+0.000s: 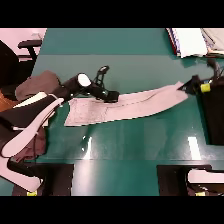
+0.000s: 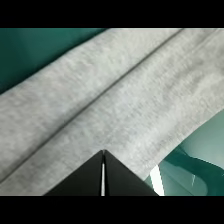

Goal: Fold the shirts.

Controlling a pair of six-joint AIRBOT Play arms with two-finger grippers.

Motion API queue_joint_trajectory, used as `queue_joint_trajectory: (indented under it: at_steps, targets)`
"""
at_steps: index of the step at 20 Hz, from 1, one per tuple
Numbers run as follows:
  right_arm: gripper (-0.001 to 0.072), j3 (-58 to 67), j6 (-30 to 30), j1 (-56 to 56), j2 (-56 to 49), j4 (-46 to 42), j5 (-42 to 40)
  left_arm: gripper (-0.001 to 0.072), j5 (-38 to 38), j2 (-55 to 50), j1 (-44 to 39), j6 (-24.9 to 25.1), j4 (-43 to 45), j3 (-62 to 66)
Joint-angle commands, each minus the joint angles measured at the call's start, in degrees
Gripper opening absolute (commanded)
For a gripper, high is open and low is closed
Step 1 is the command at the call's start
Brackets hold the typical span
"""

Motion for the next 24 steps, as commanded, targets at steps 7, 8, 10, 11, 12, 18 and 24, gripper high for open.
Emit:
queue_joint_trajectory:
  at_steps: [7,8,10,11,12,18,24]
  targets:
    - [0.0012,17.99,4.70,18.88,6.58,6.64,2.10,0.0019,-0.35,-10.10,-4.04,-3.32,0.28,9.40]
    - [0.0012,19.06,4.79,21.11,6.58,6.64,1.62,0.0019,-0.22,-10.19,-4.04,-3.43,0.28,9.40]
    - [0.0012,20.37,5.11,24.65,6.58,6.64,-0.07,0.0019,0.20,-10.19,-4.04,-4.70,0.76,9.40]
    - [0.0012,20.48,5.11,26.12,6.58,6.69,-1.22,0.0019,0.33,-10.19,-4.02,-4.68,1.07,9.40]
    - [0.0012,20.46,5.11,27.76,6.58,6.67,-2.12,0.0019,0.04,-10.16,-3.85,-4.61,1.31,9.46]
    - [0.0012,20.46,5.05,37.22,5.88,6.62,-7.23,0.0020,-7.89,0.81,5.60,-4.68,13.46,11.96]
    - [0.0013,20.48,1.53,55.65,-5.16,6.69,-20.59,0.0021,-10.45,23.08,23.47,-4.59,24.04,11.96]
